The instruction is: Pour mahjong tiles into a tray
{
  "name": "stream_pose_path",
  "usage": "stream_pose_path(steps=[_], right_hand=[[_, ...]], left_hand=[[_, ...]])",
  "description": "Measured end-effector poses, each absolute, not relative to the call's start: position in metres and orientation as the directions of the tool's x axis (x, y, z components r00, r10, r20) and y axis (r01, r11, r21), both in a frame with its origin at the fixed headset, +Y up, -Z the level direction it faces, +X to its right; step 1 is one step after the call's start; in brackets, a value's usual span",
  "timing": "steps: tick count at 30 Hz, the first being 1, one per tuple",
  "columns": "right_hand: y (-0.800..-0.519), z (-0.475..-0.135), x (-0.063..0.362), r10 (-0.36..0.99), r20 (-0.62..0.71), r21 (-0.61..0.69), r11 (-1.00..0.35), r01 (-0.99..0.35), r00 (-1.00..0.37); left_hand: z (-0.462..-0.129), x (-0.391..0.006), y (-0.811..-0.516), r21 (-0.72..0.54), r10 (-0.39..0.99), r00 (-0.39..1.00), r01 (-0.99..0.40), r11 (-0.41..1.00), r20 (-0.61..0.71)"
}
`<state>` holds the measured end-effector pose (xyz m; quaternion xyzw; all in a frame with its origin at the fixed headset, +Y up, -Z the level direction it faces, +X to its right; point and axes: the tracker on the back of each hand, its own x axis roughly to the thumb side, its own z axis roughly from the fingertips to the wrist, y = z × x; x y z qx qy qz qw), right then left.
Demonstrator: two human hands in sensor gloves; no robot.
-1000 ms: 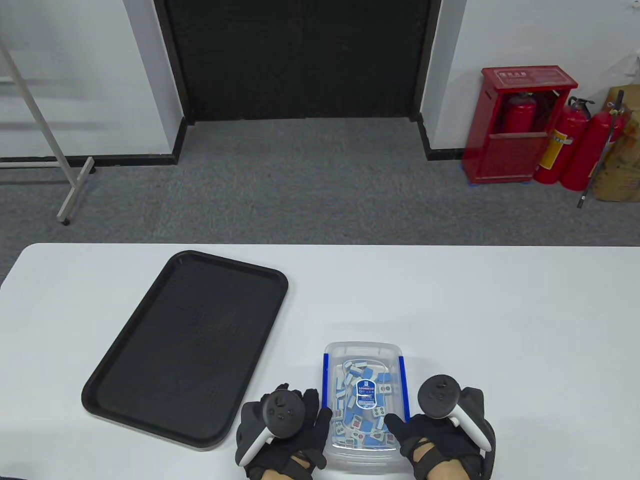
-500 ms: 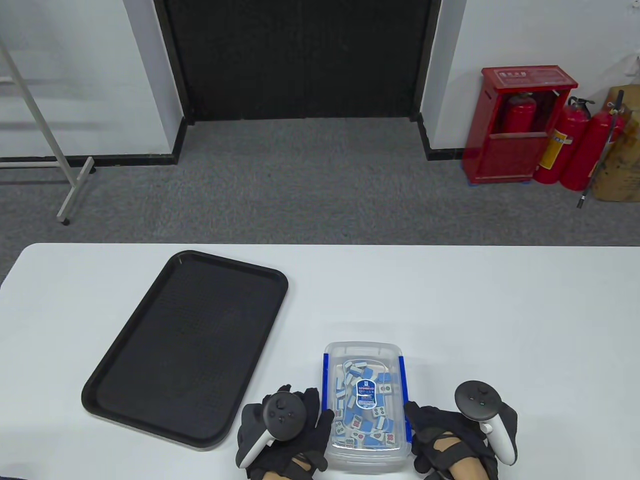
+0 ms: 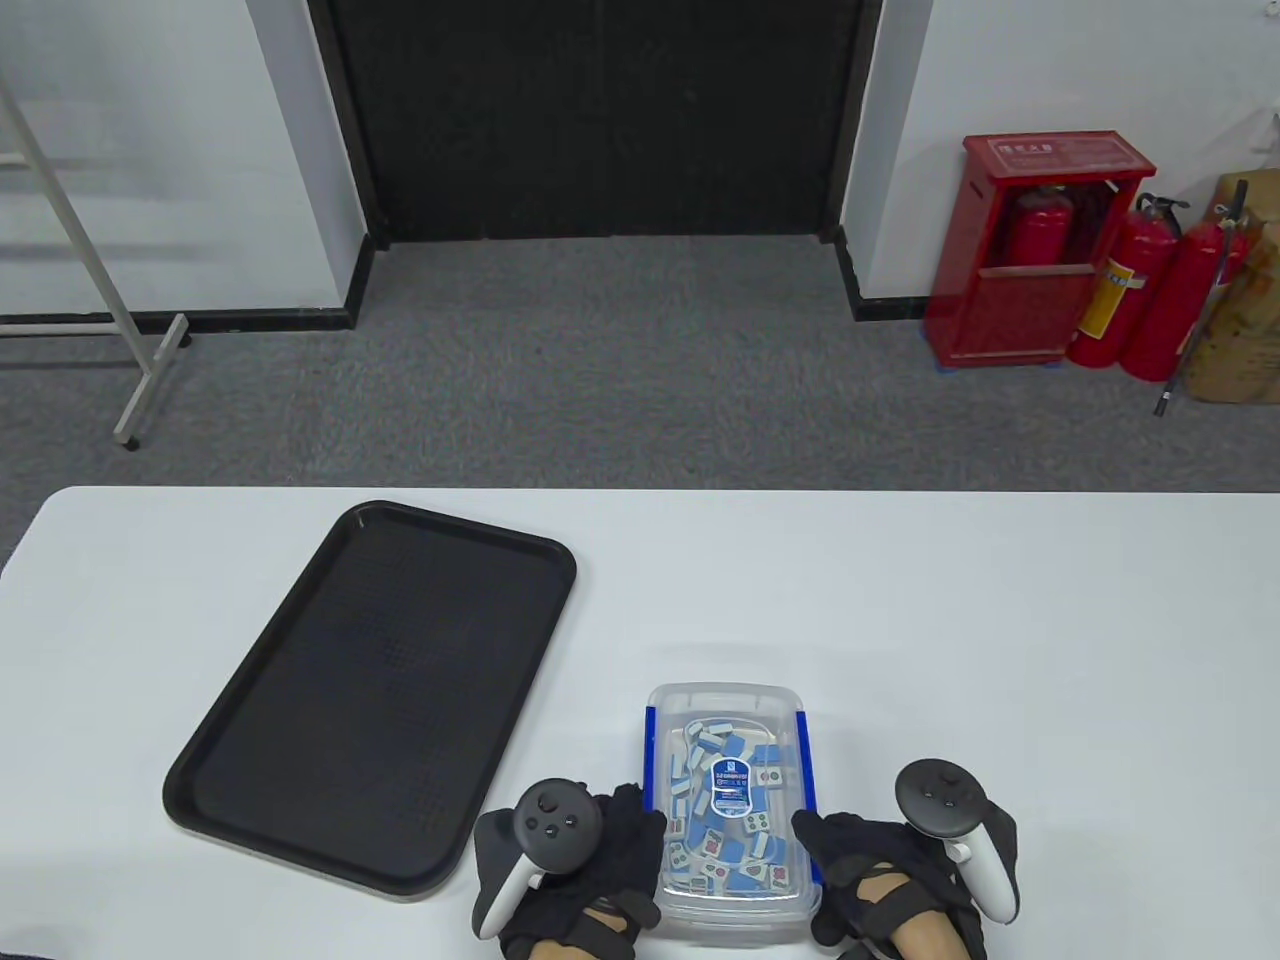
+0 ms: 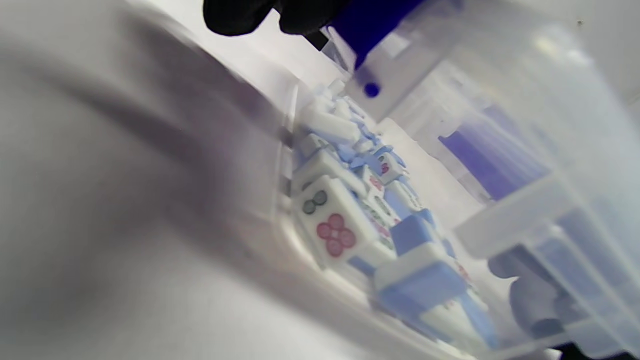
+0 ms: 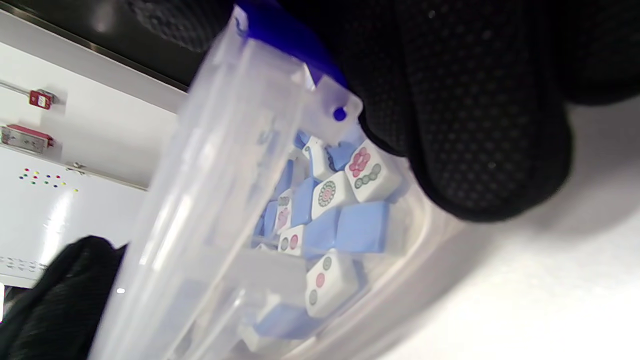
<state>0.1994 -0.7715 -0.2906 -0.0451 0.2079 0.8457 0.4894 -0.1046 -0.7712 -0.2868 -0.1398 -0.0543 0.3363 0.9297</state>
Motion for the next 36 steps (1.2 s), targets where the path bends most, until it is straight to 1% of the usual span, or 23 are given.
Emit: stream_pose_path(steps=[5, 8, 10, 12, 13, 16, 18, 23, 27, 36], right_hand=[[-0.770, -0.302, 0.189, 0.799, -0.204, 0.279, -0.506, -0.816, -0.565], [-0.772, -0.304, 0.185, 0.812, -0.203, 0.257, -0.495, -0.830, -0.547], [-0.774, -0.303, 0.185, 0.823, -0.200, 0.242, -0.484, -0.841, -0.531], [-0.775, -0.303, 0.186, 0.831, -0.203, 0.241, -0.470, -0.849, -0.518], [-0.775, -0.302, 0.186, 0.833, -0.208, 0.240, -0.464, -0.853, -0.512], [-0.775, -0.302, 0.185, 0.829, -0.200, 0.245, -0.474, -0.846, -0.523], [-0.775, -0.302, 0.184, 0.828, -0.194, 0.247, -0.478, -0.843, -0.526], [-0.777, -0.300, 0.184, 0.838, -0.186, 0.239, -0.468, -0.851, -0.513], [-0.778, -0.300, 0.184, 0.847, -0.193, 0.248, -0.446, -0.860, -0.495], [-0.775, -0.301, 0.182, 0.837, -0.159, 0.234, -0.484, -0.843, -0.524]], left_hand=[[-0.297, -0.112, -0.776, -0.274, 0.676, 0.736, -0.660, 0.700, -0.045], [-0.297, -0.115, -0.780, -0.270, 0.728, 0.681, -0.717, 0.642, -0.079], [-0.295, -0.114, -0.784, -0.265, 0.777, 0.621, -0.770, 0.580, -0.102], [-0.295, -0.113, -0.785, -0.263, 0.794, 0.598, -0.788, 0.557, -0.109], [-0.294, -0.112, -0.783, -0.254, 0.791, 0.603, -0.785, 0.565, -0.104], [-0.294, -0.111, -0.779, -0.202, 0.725, 0.687, -0.717, 0.667, -0.047], [-0.293, -0.110, -0.777, -0.172, 0.691, 0.722, -0.684, 0.708, -0.026], [-0.293, -0.110, -0.776, -0.171, 0.689, 0.724, -0.683, 0.710, -0.030], [-0.292, -0.109, -0.775, -0.143, 0.661, 0.751, -0.656, 0.741, -0.016], [-0.293, -0.108, -0.774, -0.142, 0.644, 0.765, -0.640, 0.755, -0.020]])
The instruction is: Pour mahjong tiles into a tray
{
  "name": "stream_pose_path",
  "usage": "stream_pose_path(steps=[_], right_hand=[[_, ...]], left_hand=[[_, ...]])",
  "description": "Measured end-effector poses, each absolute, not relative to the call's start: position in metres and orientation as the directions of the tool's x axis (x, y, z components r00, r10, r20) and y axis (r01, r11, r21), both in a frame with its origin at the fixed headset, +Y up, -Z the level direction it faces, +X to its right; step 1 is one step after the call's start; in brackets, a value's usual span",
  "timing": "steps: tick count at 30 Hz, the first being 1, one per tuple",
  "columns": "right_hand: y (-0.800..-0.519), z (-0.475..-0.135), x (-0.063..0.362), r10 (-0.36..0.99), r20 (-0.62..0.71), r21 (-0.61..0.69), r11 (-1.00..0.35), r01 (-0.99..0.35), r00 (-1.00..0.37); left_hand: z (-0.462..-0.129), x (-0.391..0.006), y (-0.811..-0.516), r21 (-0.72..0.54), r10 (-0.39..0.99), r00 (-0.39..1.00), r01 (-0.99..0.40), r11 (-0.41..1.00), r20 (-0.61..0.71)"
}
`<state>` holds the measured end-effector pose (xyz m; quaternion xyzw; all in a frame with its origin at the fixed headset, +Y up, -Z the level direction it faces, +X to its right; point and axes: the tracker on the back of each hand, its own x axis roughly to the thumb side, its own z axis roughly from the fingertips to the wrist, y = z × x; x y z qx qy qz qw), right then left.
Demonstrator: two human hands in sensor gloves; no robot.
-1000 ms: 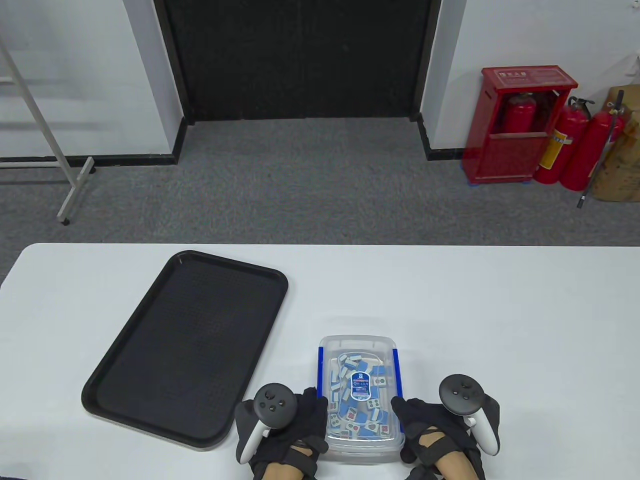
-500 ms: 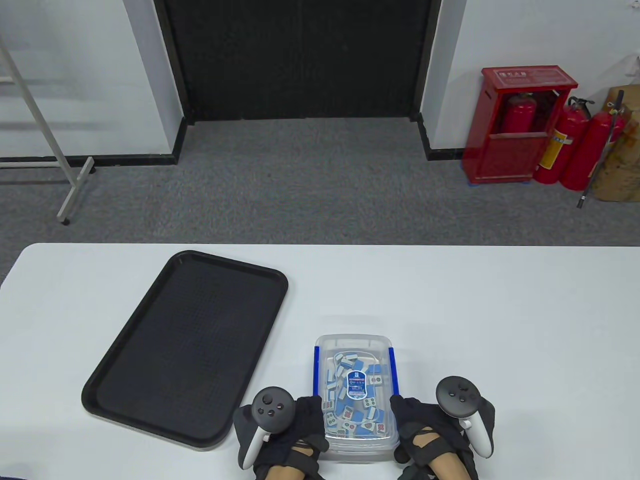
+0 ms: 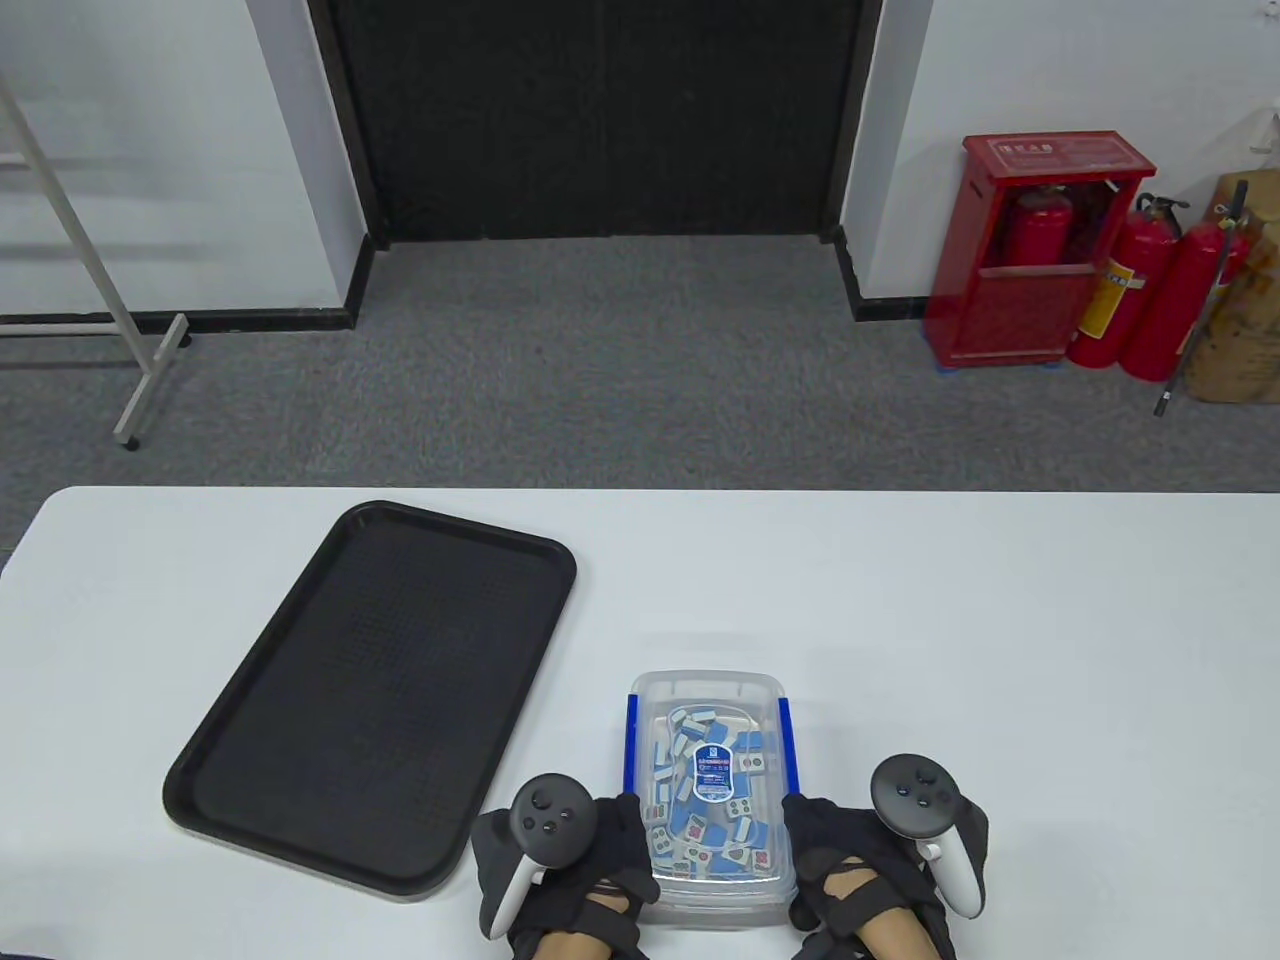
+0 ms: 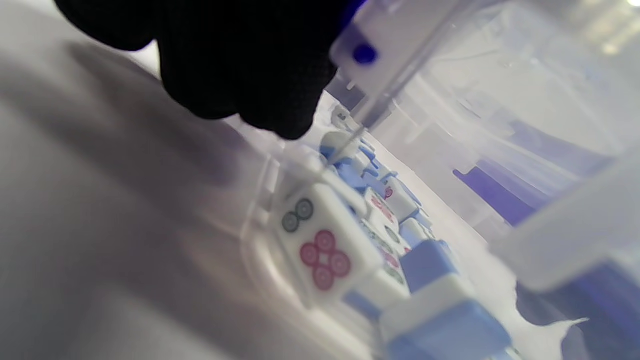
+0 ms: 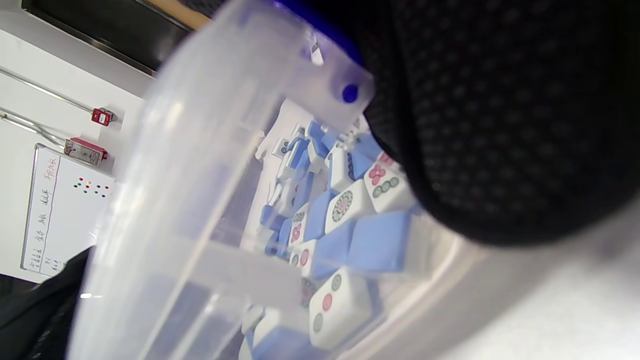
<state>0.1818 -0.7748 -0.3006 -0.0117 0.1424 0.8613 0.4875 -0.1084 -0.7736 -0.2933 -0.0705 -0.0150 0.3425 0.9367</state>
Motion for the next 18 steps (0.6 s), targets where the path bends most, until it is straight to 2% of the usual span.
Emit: stream_pose_path(steps=[4, 6, 10, 12, 13, 15, 16, 18], right_hand=[[-0.775, -0.301, 0.182, 0.833, -0.156, 0.228, -0.493, -0.840, -0.531], [-0.775, -0.301, 0.182, 0.837, -0.158, 0.229, -0.486, -0.844, -0.525], [-0.776, -0.300, 0.183, 0.844, -0.167, 0.226, -0.470, -0.853, -0.510], [-0.782, -0.300, 0.191, 0.854, -0.231, 0.197, -0.428, -0.882, -0.466], [-0.785, -0.300, 0.194, 0.887, -0.228, 0.205, -0.361, -0.910, -0.403], [-0.791, -0.299, 0.197, 0.907, -0.309, 0.227, -0.221, -0.949, -0.285], [-0.792, -0.298, 0.197, 0.908, -0.314, 0.240, -0.205, -0.949, -0.276], [-0.790, -0.298, 0.198, 0.895, -0.295, 0.229, -0.273, -0.934, -0.334]], left_hand=[[-0.294, -0.111, -0.774, -0.117, 0.645, 0.762, -0.647, 0.754, -0.054], [-0.293, -0.114, -0.780, -0.131, 0.709, 0.698, -0.716, 0.686, -0.102], [-0.293, -0.114, -0.778, -0.115, 0.669, 0.739, -0.673, 0.731, -0.076], [-0.293, -0.117, -0.778, -0.121, 0.682, 0.725, -0.688, 0.715, -0.094], [-0.294, -0.116, -0.779, -0.124, 0.684, 0.724, -0.689, 0.714, -0.085], [-0.293, -0.117, -0.779, -0.124, 0.685, 0.723, -0.691, 0.712, -0.089], [-0.294, -0.117, -0.779, -0.126, 0.686, 0.723, -0.691, 0.712, -0.090], [-0.293, -0.117, -0.779, -0.135, 0.691, 0.717, -0.697, 0.705, -0.096]])
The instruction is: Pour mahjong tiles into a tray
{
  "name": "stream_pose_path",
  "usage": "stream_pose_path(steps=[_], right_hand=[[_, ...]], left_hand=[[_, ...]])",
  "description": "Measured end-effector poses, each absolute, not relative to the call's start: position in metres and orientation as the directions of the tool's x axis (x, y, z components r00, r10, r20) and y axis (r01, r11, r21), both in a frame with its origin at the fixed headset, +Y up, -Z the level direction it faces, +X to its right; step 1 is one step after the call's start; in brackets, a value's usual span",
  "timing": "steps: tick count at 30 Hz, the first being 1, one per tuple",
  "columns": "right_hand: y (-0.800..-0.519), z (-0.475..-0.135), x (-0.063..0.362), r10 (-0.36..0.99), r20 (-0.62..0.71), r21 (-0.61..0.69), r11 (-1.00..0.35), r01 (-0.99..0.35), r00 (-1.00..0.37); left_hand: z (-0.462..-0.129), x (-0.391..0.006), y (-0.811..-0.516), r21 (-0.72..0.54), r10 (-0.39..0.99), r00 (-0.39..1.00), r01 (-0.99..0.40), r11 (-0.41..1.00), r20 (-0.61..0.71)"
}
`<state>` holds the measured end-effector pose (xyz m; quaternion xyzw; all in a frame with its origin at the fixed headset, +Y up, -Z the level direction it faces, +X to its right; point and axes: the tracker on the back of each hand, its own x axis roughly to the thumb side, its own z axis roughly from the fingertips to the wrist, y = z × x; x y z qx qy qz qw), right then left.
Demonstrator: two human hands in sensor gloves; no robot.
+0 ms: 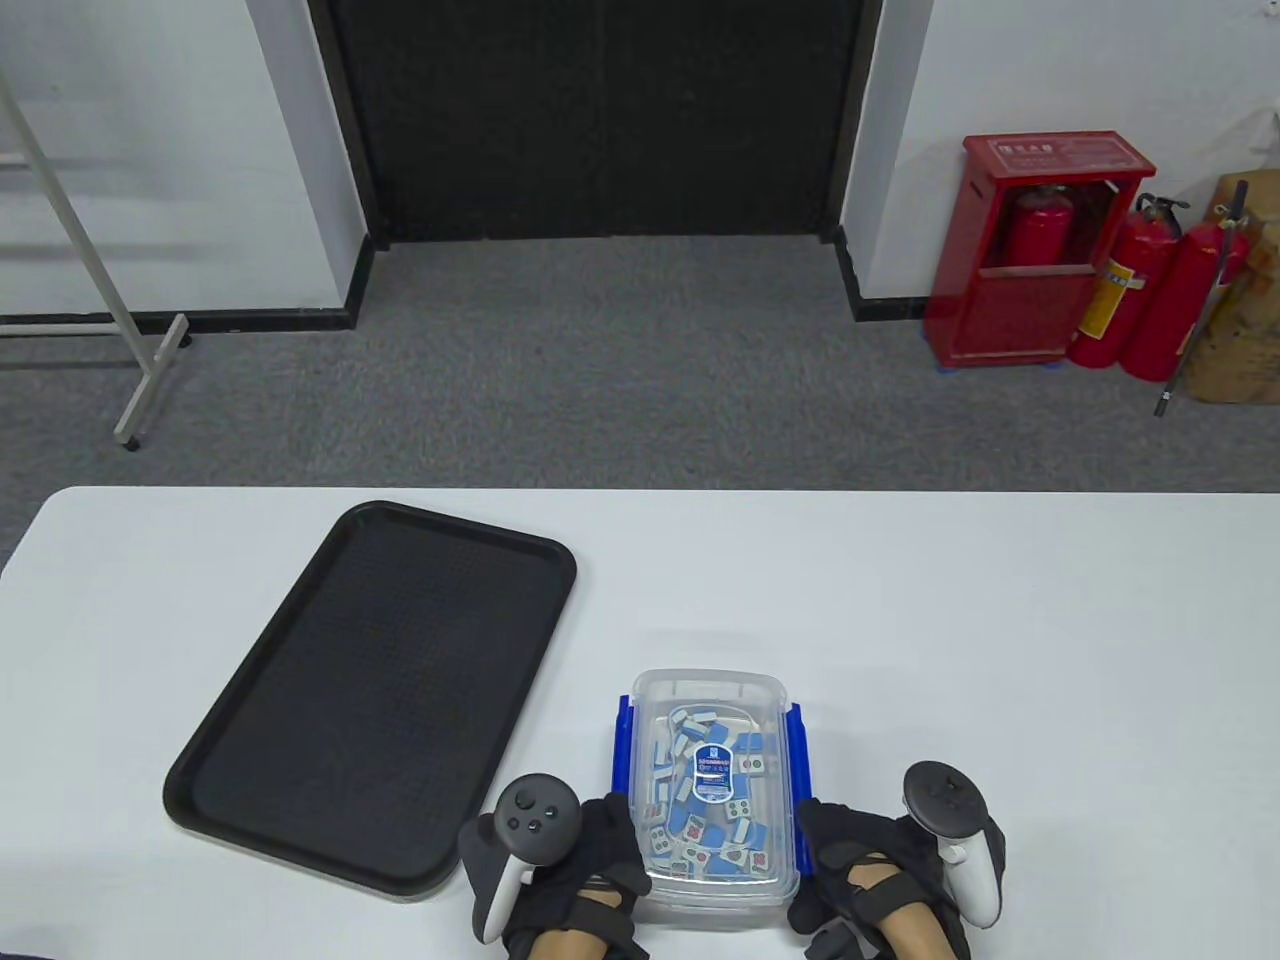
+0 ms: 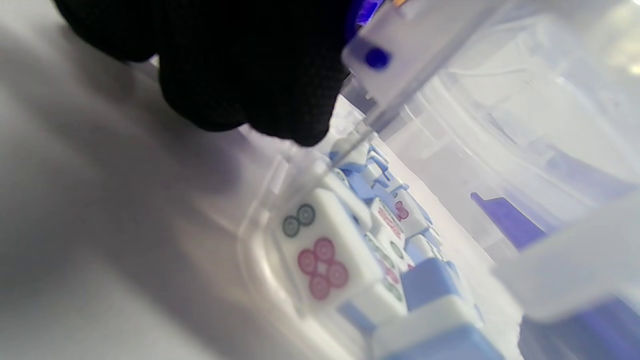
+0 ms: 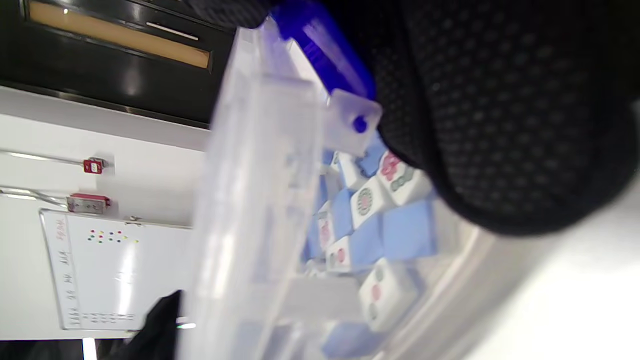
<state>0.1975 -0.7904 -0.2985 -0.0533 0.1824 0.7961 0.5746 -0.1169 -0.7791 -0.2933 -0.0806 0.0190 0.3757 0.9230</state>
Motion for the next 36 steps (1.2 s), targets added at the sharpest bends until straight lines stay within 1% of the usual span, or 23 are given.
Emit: stream_pose_path(steps=[2, 6, 12, 17, 20, 27, 31, 36], right_hand=[[-0.790, -0.299, 0.198, 0.886, -0.294, 0.234, -0.298, -0.926, -0.359], [-0.789, -0.298, 0.199, 0.880, -0.304, 0.229, -0.303, -0.925, -0.364], [-0.783, -0.298, 0.203, 0.817, -0.263, 0.222, -0.467, -0.856, -0.513], [-0.777, -0.298, 0.205, 0.788, -0.224, 0.187, -0.544, -0.818, -0.574], [-0.773, -0.298, 0.206, 0.780, -0.198, 0.169, -0.569, -0.805, -0.594], [-0.770, -0.296, 0.205, 0.790, -0.164, 0.148, -0.572, -0.807, -0.590], [-0.770, -0.297, 0.205, 0.796, -0.146, 0.151, -0.569, -0.808, -0.588], [-0.764, -0.296, 0.198, 0.742, -0.061, 0.145, -0.655, -0.742, -0.668]], left_hand=[[-0.293, -0.117, -0.779, -0.143, 0.694, 0.713, -0.700, 0.699, -0.099], [-0.294, -0.120, -0.779, -0.166, 0.701, 0.706, -0.707, 0.687, -0.106], [-0.295, -0.128, -0.778, -0.173, 0.708, 0.696, -0.717, 0.675, -0.122], [-0.295, -0.133, -0.776, -0.166, 0.694, 0.708, -0.705, 0.689, -0.126], [-0.295, -0.136, -0.772, -0.145, 0.683, 0.722, -0.692, 0.707, -0.115], [-0.293, -0.142, -0.767, -0.088, 0.661, 0.745, -0.667, 0.740, -0.090], [-0.291, -0.138, -0.766, -0.100, 0.668, 0.741, -0.671, 0.735, -0.064], [-0.289, -0.127, -0.765, -0.138, 0.667, 0.745, -0.664, 0.735, -0.028]])
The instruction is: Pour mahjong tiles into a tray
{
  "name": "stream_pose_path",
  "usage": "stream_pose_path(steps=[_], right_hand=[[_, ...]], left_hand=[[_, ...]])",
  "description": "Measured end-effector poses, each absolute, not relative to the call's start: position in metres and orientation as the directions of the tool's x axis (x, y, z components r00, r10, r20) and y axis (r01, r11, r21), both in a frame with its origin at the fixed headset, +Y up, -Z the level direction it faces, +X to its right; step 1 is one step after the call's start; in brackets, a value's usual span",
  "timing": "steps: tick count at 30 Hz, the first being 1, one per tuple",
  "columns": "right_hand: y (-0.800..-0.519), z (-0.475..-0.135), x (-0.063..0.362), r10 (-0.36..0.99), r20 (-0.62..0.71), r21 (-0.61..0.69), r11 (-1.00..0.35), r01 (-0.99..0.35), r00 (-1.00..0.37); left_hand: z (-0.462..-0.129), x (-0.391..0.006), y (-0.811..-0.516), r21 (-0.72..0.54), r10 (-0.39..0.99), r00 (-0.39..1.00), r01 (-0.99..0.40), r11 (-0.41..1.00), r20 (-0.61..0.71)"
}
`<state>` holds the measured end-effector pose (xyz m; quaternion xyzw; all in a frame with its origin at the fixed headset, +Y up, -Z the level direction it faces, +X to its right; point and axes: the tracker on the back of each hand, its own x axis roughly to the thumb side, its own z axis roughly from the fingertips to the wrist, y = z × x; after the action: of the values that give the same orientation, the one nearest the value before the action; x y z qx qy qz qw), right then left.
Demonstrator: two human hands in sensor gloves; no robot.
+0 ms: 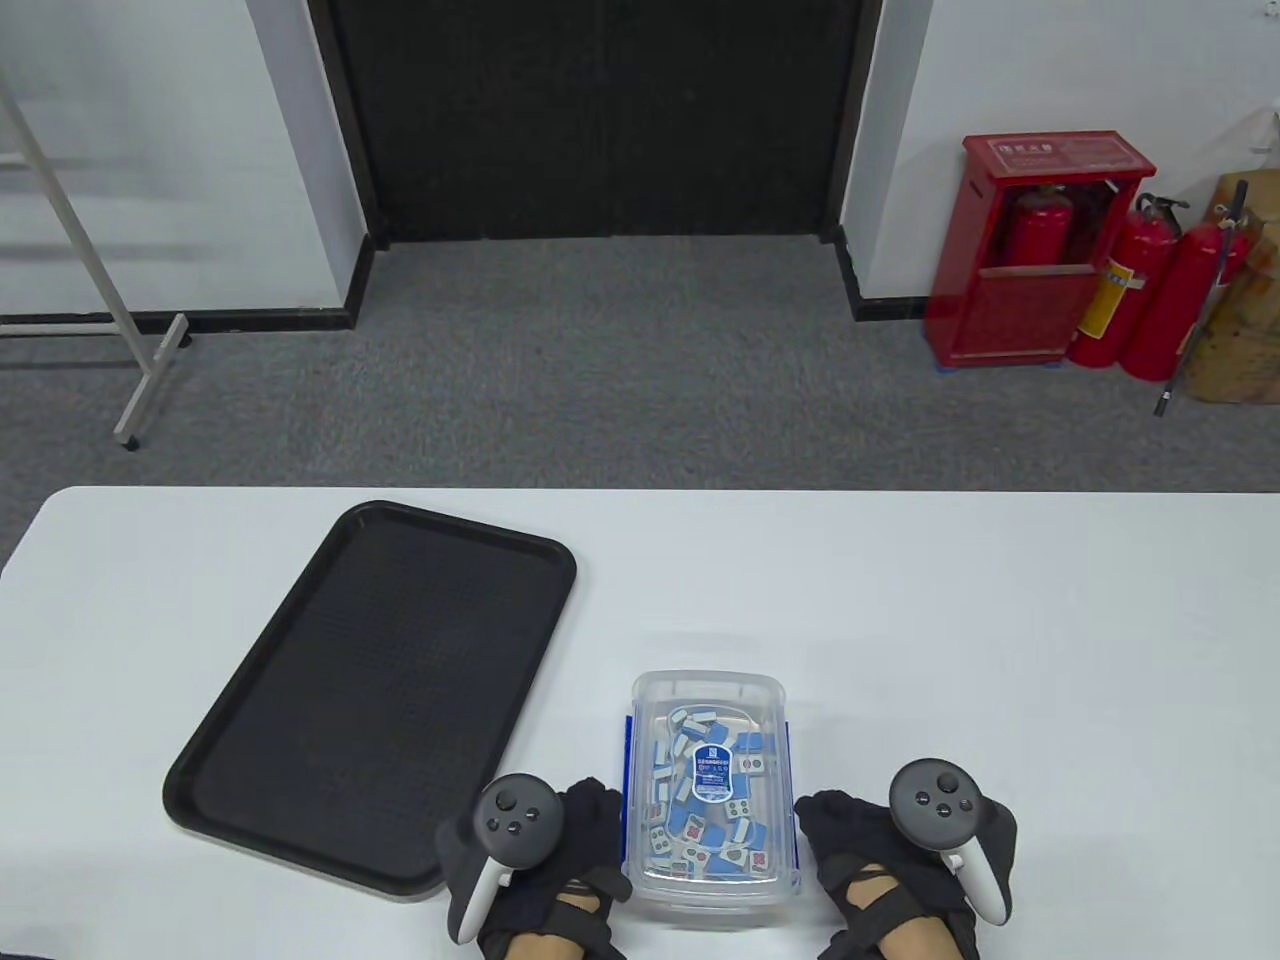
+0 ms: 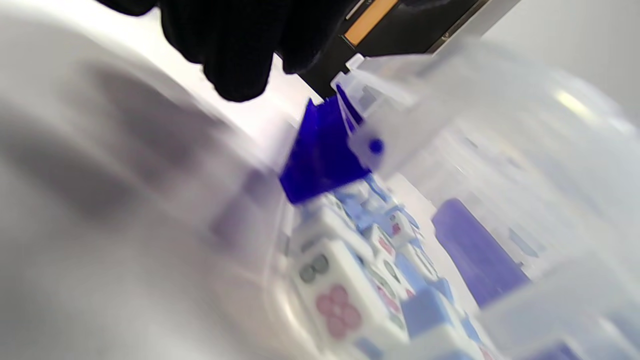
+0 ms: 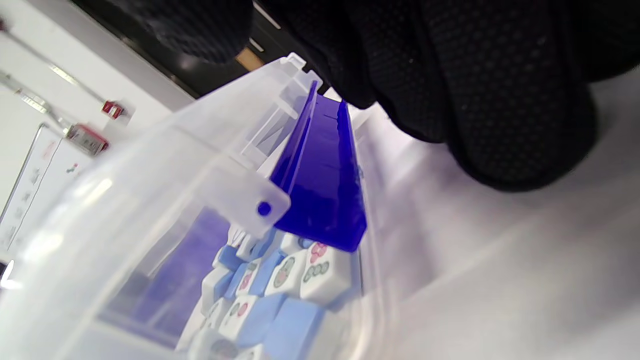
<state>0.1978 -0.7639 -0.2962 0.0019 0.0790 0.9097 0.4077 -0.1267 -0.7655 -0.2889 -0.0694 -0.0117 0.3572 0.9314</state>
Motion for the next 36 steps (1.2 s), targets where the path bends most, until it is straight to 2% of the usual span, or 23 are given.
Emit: stream_pose_path(steps=[7, 13, 19, 29, 36], right_hand=[[-0.758, -0.293, 0.179, 0.669, 0.045, 0.179, -0.736, -0.653, -0.742], [-0.760, -0.292, 0.173, 0.651, 0.053, 0.193, -0.751, -0.632, -0.757], [-0.759, -0.291, 0.171, 0.680, 0.060, 0.189, -0.727, -0.661, -0.731], [-0.749, -0.289, 0.174, 0.709, 0.119, 0.096, -0.705, -0.702, -0.695], [-0.742, -0.287, 0.181, 0.781, 0.117, 0.060, -0.623, -0.780, -0.614]], left_hand=[[-0.285, -0.113, -0.765, -0.188, 0.664, 0.747, -0.649, 0.737, 0.022], [-0.284, -0.111, -0.764, -0.186, 0.658, 0.752, -0.641, 0.745, 0.043], [-0.284, -0.110, -0.764, -0.182, 0.675, 0.735, -0.657, 0.731, 0.057], [-0.279, -0.109, -0.748, -0.105, 0.658, 0.738, -0.650, 0.753, 0.152], [-0.275, -0.109, -0.738, -0.064, 0.688, 0.696, -0.692, 0.719, 0.207]])
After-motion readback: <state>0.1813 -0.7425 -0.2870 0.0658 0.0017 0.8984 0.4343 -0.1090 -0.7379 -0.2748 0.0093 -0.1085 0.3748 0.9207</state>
